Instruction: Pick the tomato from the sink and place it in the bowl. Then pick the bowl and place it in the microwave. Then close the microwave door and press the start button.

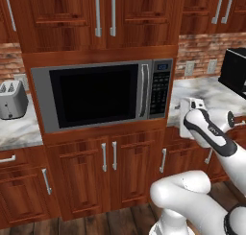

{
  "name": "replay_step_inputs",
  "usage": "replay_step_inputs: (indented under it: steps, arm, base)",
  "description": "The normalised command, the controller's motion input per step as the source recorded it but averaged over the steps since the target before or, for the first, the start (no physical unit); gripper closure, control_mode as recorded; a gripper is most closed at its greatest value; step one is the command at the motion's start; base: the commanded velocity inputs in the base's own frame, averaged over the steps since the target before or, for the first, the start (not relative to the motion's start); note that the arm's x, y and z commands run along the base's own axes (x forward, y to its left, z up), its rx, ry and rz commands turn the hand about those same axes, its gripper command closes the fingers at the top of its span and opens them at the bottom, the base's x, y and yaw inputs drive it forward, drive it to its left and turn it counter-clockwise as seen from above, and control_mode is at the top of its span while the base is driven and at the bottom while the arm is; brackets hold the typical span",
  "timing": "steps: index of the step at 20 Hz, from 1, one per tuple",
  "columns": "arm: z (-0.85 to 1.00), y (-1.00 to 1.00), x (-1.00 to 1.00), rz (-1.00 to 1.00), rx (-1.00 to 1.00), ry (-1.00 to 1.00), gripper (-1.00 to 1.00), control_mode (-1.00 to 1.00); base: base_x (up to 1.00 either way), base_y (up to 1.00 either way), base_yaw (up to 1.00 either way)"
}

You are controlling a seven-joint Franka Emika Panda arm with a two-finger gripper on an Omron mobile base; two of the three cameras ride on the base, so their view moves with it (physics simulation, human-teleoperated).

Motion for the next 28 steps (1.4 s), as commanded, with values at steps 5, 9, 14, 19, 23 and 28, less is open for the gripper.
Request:
replay_step_inputs:
  steps: [5, 9, 14, 19, 23, 28]
  arm:
    - [0.0, 0.01, 0.01, 0.0, 0.0, 0.0, 1.0, -1.0]
    - [0.0, -0.34, 0.0, 0.03, 0.0, -0.05, 1.0, -1.0]
    - [0.0, -0.08, 0.01, 0.02, 0.0, -0.08, 1.0, -1.0]
    - [-0.02, -0.02, 0.11, 0.02, 0.0, -0.03, 1.0, -1.0]
    - [0.0, 0.38, 0.3, 0.0, -0.03, 0.0, 1.0, -1.0]
    - [0.0, 0.5, 0.28, 0.0, -0.04, 0.0, 1.0, -1.0]
  base:
    - [0.0, 0.0, 0.0]
    - [0.0, 0.0, 0.0]
    - [0.0, 0.0, 0.0]
    - [0.0, 0.0, 0.0]
    - [0.0, 0.0, 0.0]
    - [0.0, 0.0, 0.0]
